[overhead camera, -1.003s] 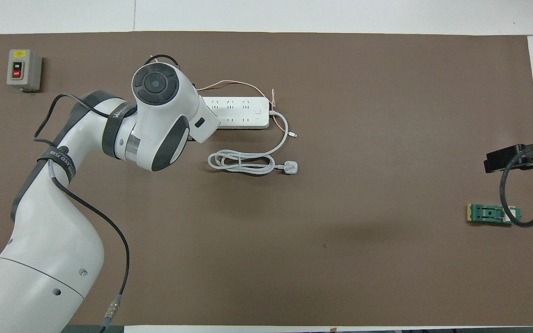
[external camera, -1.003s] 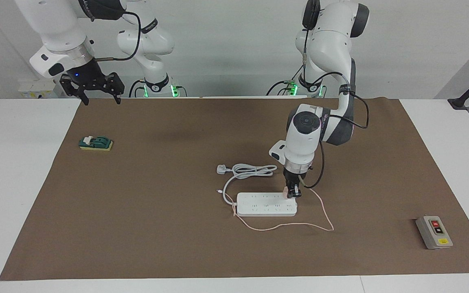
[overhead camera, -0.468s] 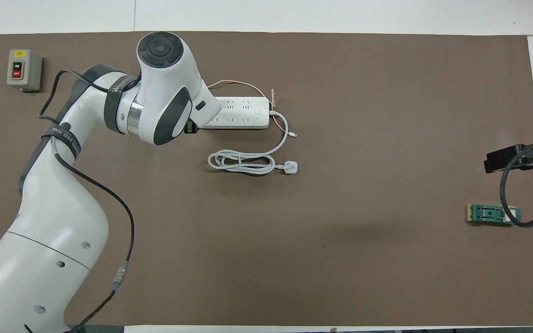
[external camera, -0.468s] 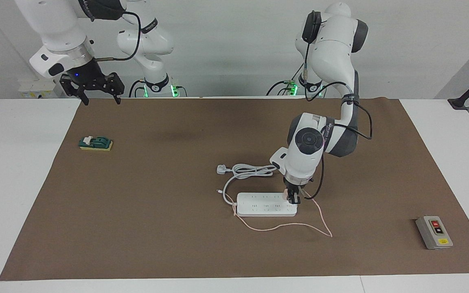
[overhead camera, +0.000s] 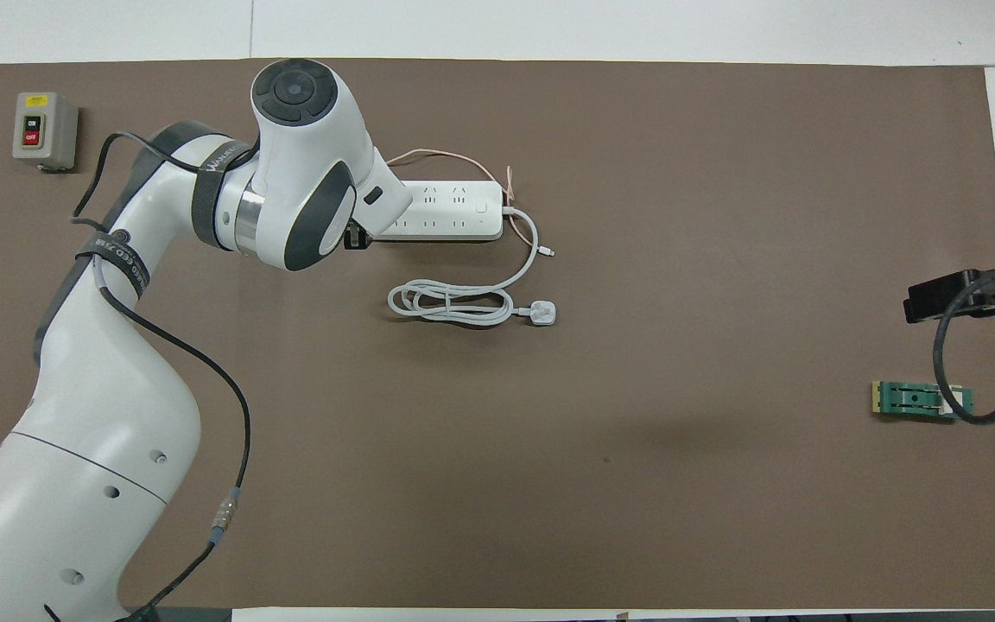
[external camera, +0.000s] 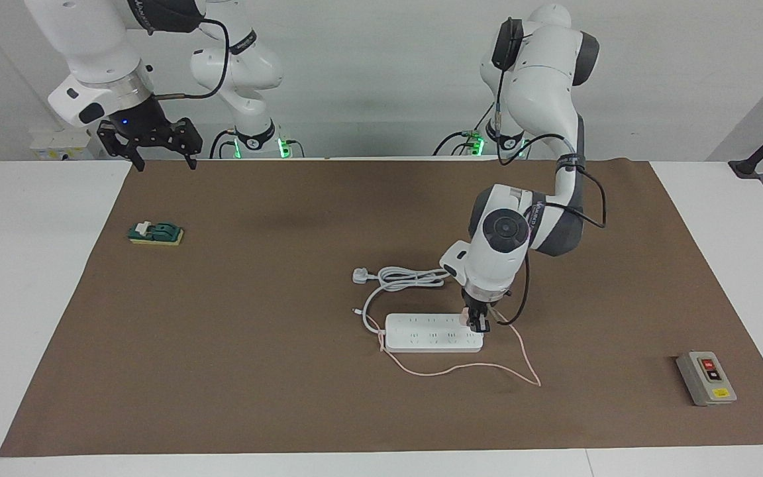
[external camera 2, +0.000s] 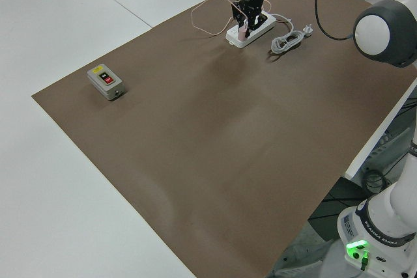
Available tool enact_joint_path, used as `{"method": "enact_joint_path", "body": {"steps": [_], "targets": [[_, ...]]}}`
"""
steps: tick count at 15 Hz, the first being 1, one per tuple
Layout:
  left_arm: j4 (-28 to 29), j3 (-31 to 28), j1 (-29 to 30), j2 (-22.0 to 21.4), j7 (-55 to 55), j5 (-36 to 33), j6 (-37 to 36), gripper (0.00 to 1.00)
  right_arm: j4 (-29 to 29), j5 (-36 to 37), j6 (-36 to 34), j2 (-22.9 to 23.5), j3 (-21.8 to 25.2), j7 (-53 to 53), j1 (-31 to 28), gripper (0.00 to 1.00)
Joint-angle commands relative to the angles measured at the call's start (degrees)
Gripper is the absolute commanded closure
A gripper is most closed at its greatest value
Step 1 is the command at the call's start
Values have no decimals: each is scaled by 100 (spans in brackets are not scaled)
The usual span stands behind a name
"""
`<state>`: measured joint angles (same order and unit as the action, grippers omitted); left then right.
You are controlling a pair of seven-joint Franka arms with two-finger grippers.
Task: Plug charger into power strip
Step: 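Press the charger into the socket and open the left gripper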
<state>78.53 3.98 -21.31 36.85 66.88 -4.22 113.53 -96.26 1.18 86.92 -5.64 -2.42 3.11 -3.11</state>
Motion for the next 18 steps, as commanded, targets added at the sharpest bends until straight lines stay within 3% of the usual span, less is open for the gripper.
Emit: {"method": "enact_joint_path", "body": {"steps": [1, 3, 6, 7, 8, 9, 15, 18], "targets": [[-5, -46, 13, 340, -149, 0, 793, 100, -104, -83, -9, -122, -31, 32, -76, 0], [-40, -37, 57, 270, -149, -26, 723, 99, -104, -83, -9, -122, -31, 32, -76, 0], [-40, -29, 109, -46, -141, 35, 442, 83, -104, -83, -9, -122, -31, 32, -67, 0], [-49, -20, 171, -134, -149, 105, 354, 73, -104, -83, -9, -122, -31, 32, -76, 0], [-49, -20, 215, -265, -158, 192, 275, 57, -104, -83, -9, -122, -31, 32, -76, 0], [-40, -28, 224, -388, -158, 263, 240, 1, -104, -83, -9, -122, -31, 32, -76, 0], [4, -37, 215, -679, -245, 439, 266, 0, -104, -83, -18, -122, -31, 32, -76, 0], [39, -37, 136, -1109, -1305, 510, -268, 0, -104, -83, -9, -122, -31, 32, -76, 0]]}}
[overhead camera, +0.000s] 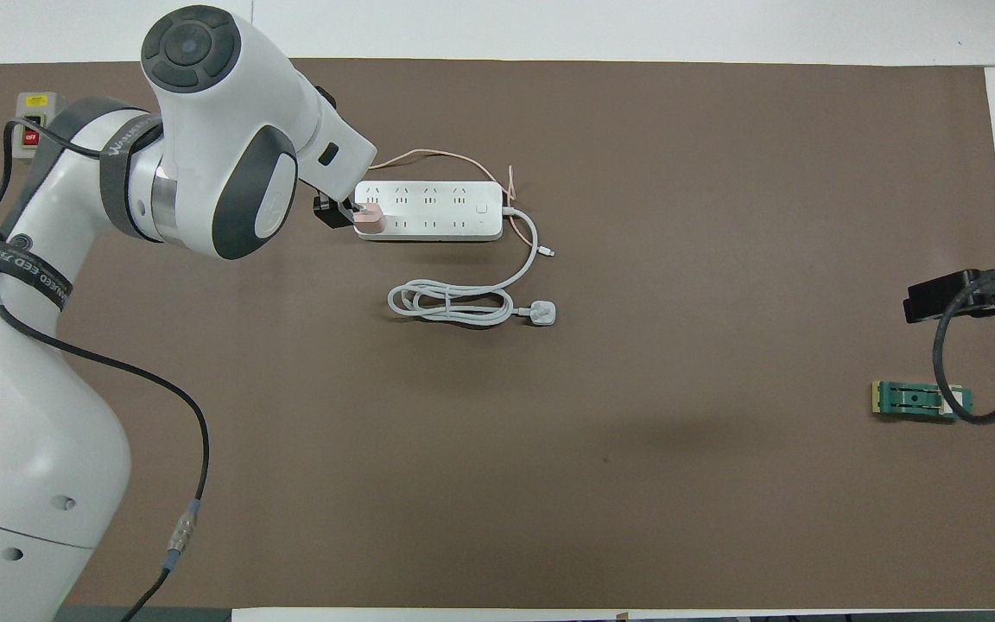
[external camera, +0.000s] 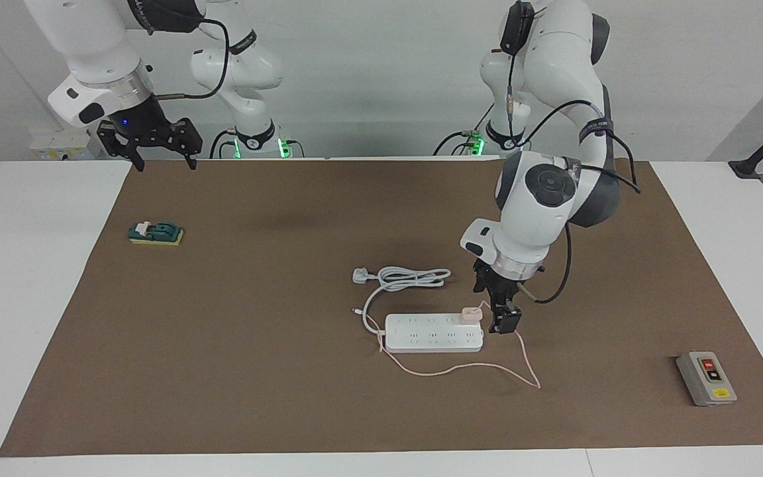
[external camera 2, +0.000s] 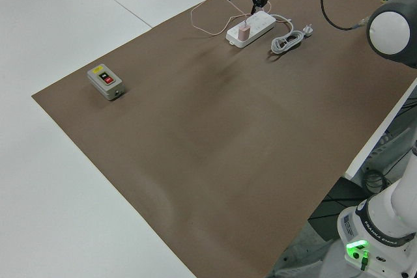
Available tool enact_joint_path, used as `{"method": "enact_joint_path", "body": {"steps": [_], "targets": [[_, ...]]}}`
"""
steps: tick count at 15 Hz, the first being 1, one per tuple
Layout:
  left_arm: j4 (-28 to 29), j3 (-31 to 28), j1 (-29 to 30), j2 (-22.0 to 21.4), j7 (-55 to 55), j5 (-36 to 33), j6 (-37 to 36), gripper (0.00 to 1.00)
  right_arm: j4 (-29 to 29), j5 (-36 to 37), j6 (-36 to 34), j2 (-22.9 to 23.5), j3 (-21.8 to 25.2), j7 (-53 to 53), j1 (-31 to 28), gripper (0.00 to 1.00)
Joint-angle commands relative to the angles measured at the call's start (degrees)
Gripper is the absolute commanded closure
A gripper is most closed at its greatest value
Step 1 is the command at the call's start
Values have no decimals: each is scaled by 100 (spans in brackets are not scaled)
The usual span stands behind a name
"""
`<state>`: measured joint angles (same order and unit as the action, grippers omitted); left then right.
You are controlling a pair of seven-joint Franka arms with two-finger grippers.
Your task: Plug charger into power strip
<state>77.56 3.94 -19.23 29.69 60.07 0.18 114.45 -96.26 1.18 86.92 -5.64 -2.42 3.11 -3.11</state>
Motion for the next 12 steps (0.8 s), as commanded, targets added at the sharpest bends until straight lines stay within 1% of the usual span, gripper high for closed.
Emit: {"method": "enact_joint_path", "body": {"steps": [1, 3, 5, 9, 10, 12], "targets": [[136, -25, -63, -541, -1090, 87, -683, 0, -104, -83, -9, -122, -31, 32, -76, 0], [128, -25, -63, -840, -1707, 88, -1177, 0, -104, -83, -18, -122, -31, 32, -76, 0], [128, -34, -54, -1122, -1963, 88, -1468, 0, -104, -83, -9, -122, -31, 32, -76, 0], [119, -104, 60, -1430, -2884, 88, -1855, 0, -104, -83, -9, -122, -31, 32, -67, 0], [119, -104, 182, -1483, -3140, 88, -1969, 0, -104, -83, -9, -122, -31, 32, -76, 0], [101, -104, 315, -1571, -4017, 88, -2128, 0, -104, -83, -9, -122, -31, 32, -76, 0]]}}
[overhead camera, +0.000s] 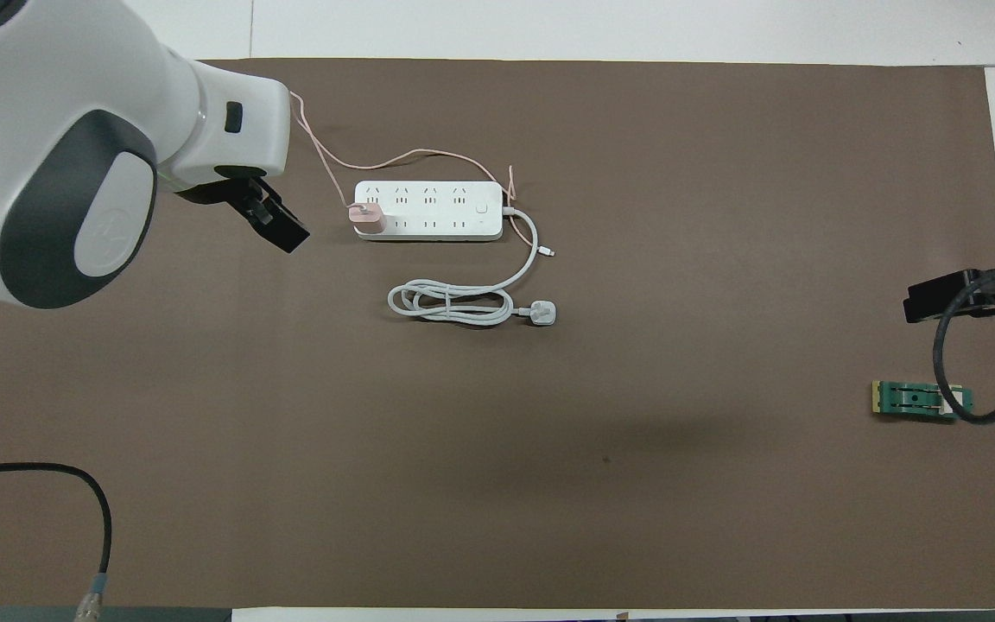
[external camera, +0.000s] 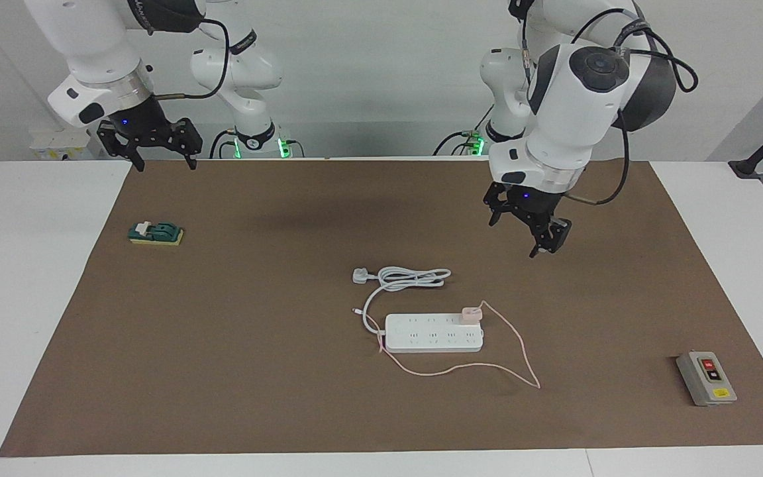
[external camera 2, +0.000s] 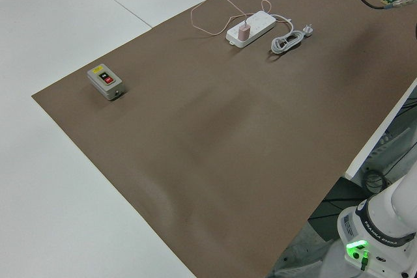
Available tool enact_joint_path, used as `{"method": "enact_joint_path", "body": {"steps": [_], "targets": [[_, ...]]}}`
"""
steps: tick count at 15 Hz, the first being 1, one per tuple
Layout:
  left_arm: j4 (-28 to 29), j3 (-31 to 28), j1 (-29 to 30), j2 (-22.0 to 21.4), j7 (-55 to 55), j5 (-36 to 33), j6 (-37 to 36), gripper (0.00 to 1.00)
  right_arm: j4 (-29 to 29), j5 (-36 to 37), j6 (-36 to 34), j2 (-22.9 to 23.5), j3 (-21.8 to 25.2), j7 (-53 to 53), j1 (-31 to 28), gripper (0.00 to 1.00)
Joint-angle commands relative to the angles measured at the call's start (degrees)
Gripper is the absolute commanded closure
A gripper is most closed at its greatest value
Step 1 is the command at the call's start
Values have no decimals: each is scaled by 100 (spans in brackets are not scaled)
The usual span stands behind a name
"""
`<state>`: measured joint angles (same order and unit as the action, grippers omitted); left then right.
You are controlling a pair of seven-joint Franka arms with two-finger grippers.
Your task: Plug charger into power strip
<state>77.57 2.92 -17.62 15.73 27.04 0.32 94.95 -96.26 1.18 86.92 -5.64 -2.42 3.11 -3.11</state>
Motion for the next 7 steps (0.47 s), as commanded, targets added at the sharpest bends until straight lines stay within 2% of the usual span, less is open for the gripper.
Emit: {"method": "enact_joint_path", "body": {"steps": [1, 7], "targets": [[109, -2, 232, -219, -1266, 73, -205, 0, -104, -83, -9, -122, -31, 32, -76, 0], [74, -2, 610, -378, -3457, 354, -601, 0, -104, -83, -9, -122, -31, 32, -67, 0]]}}
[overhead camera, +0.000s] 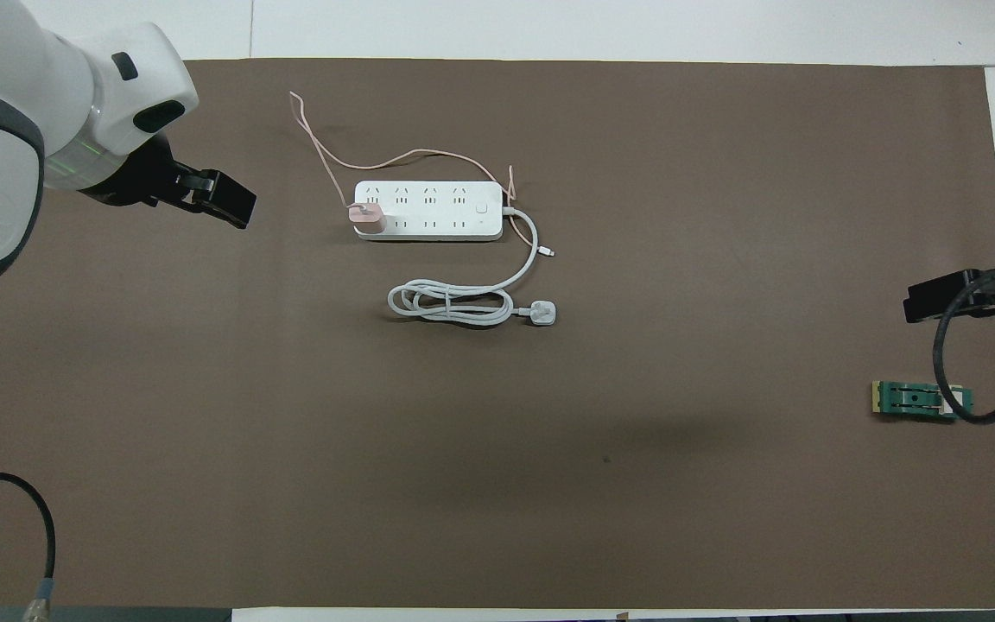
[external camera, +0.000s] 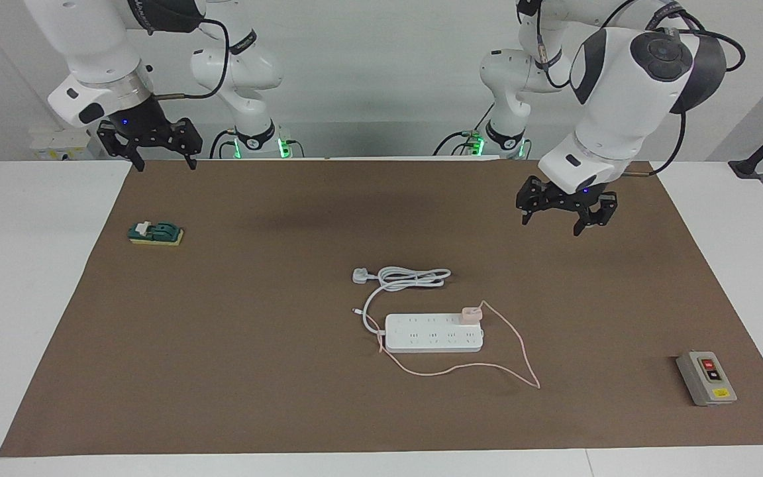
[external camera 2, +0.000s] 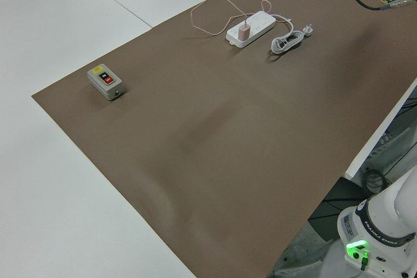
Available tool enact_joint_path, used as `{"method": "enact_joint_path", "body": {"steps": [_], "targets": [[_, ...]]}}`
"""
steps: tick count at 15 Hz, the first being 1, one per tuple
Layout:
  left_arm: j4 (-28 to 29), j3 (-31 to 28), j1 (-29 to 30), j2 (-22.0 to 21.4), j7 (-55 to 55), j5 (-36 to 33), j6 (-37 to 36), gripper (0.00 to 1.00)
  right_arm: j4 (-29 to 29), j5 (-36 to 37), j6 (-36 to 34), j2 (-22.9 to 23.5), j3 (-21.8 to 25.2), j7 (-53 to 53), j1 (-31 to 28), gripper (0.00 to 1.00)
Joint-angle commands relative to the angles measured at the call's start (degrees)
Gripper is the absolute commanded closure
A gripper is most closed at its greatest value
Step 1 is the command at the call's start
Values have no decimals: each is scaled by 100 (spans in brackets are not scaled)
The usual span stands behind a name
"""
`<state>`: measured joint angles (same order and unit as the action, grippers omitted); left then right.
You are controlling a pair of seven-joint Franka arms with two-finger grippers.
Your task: Plug charger into power strip
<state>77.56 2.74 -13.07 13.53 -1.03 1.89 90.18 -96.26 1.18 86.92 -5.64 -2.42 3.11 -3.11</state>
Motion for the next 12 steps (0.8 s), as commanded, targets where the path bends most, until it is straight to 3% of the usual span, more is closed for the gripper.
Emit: {"method": "enact_joint_path", "body": {"steps": [1, 6, 12], "targets": [[75, 16, 207, -166, -949, 241, -36, 0, -104, -83, -9, -122, -31, 32, -76, 0], [189, 7, 805, -596, -1040, 153, -386, 0, -104, -83, -18, -122, -31, 32, -76, 0], [137, -19, 867, -667, -1005, -180, -913, 0, -104, -83, -9, -122, -31, 32, -76, 0]]}}
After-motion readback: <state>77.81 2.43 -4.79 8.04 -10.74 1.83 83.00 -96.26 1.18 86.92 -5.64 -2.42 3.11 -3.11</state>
